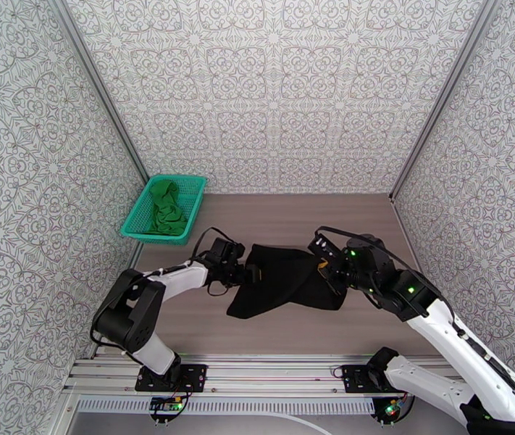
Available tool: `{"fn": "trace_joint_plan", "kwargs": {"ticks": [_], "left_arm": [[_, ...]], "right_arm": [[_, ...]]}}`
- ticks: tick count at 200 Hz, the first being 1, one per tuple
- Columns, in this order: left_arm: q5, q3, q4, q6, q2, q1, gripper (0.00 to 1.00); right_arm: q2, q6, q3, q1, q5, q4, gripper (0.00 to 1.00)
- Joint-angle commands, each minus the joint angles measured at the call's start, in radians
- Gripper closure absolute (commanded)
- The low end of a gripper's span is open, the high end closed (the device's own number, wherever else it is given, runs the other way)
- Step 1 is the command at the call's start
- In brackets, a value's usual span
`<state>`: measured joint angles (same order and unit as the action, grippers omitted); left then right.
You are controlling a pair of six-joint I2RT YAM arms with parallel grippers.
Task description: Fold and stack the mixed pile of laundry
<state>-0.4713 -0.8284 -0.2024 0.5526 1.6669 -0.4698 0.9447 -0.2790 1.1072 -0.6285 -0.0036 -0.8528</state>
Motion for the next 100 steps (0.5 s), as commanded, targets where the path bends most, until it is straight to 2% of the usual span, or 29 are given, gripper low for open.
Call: {"fn": "trace_joint_plan", "kwargs": {"ticks": [1, 29, 62, 88, 100], "left_arm": [[-0.033, -0.017, 0.042, 0.002, 0.025, -0.032, 0.25], [-0.037, -0.021, 0.054, 0.006, 0.039, -0.056, 0.34], [-0.042, -0.023, 0.081, 0.008, 0.064, -0.059, 0.52], [-0.053, -0.026, 0.117, 0.024, 0.061, -0.061, 0.81], [-0.041, -0.026, 0.122, 0.027, 0.031, -0.061, 0.99]], "right_arm": [[-0.012, 0.018, -0.014, 0.004, 0.002, 0.027, 1.00], [-0.006, 0.018, -0.016, 0.004, 0.001, 0.030, 1.00], [-0.006, 0.016, -0.014, 0.004, -0.002, 0.034, 1.00], [-0.009, 0.017, -0.014, 0.004, -0.002, 0.034, 1.00], [-0.012, 0.017, -0.015, 0.004, -0.001, 0.031, 1.00]]}}
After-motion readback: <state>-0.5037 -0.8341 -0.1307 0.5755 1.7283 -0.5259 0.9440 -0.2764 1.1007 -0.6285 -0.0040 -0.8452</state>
